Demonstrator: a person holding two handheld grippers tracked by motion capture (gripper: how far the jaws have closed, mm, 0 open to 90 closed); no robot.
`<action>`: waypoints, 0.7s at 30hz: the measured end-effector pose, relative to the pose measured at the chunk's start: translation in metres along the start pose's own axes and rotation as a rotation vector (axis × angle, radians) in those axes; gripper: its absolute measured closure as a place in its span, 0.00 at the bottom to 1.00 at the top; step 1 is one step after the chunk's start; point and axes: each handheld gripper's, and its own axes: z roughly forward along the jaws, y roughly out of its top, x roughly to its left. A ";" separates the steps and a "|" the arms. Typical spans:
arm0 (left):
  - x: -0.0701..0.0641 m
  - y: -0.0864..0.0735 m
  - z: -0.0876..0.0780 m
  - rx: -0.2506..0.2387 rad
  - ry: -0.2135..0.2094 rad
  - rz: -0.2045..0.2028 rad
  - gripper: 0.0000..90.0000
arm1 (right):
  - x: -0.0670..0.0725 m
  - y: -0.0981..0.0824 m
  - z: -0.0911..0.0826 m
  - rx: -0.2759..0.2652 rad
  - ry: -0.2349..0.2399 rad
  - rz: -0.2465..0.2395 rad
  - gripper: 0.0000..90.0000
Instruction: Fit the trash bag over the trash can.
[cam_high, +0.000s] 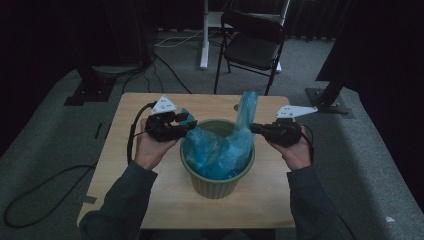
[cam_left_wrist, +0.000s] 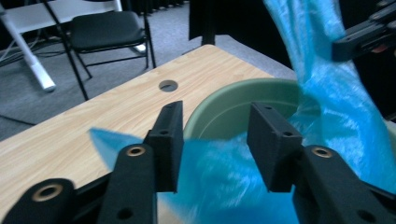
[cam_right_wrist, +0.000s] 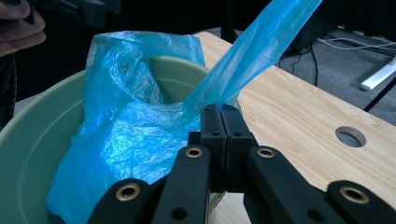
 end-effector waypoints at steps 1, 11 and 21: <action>0.000 0.003 0.003 0.004 -0.008 0.009 0.60 | 0.000 0.000 0.000 0.000 0.000 0.000 0.99; 0.006 0.017 0.050 0.164 -0.186 0.115 0.58 | 0.000 0.002 0.001 -0.001 0.006 -0.001 0.99; 0.001 0.010 0.067 0.337 -0.228 0.167 0.68 | -0.002 0.002 0.002 0.003 0.005 0.002 0.99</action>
